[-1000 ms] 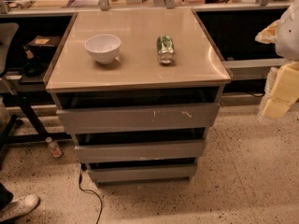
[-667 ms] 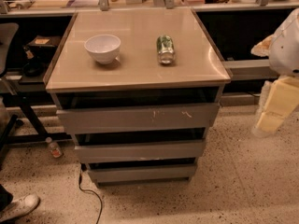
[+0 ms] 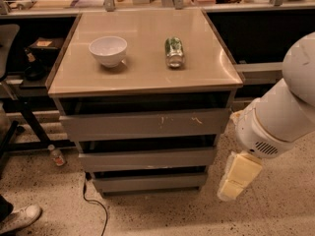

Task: Open bottom drawer

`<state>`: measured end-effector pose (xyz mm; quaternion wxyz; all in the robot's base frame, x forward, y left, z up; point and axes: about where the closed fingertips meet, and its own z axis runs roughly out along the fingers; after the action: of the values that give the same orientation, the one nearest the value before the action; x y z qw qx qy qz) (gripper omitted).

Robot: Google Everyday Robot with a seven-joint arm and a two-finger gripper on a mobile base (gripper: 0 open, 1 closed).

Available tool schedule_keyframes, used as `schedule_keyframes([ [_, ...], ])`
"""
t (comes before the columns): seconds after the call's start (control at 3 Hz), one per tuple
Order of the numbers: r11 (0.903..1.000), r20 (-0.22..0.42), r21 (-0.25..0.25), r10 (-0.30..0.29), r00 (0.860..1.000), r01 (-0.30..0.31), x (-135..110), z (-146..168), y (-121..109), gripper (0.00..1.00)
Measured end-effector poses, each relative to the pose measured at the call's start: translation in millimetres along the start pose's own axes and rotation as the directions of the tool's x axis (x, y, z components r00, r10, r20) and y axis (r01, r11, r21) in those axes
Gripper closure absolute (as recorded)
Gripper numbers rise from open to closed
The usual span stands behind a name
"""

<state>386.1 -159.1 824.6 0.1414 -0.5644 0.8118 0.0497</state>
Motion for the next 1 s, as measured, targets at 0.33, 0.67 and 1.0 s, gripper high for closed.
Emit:
schedule_keyframes([
  [0.33, 1.0, 0.001, -0.001, 0.001, 1.0, -0.001, 0, 1, 0, 0.0],
  [0.67, 0.9994, 0.044, -0.028, 0.022, 0.999, -0.021, 2, 34, 3, 0.0],
  [1.0, 0.9946, 0.095, -0.096, 0.047, 0.994, -0.038, 0, 115, 7, 0.0],
])
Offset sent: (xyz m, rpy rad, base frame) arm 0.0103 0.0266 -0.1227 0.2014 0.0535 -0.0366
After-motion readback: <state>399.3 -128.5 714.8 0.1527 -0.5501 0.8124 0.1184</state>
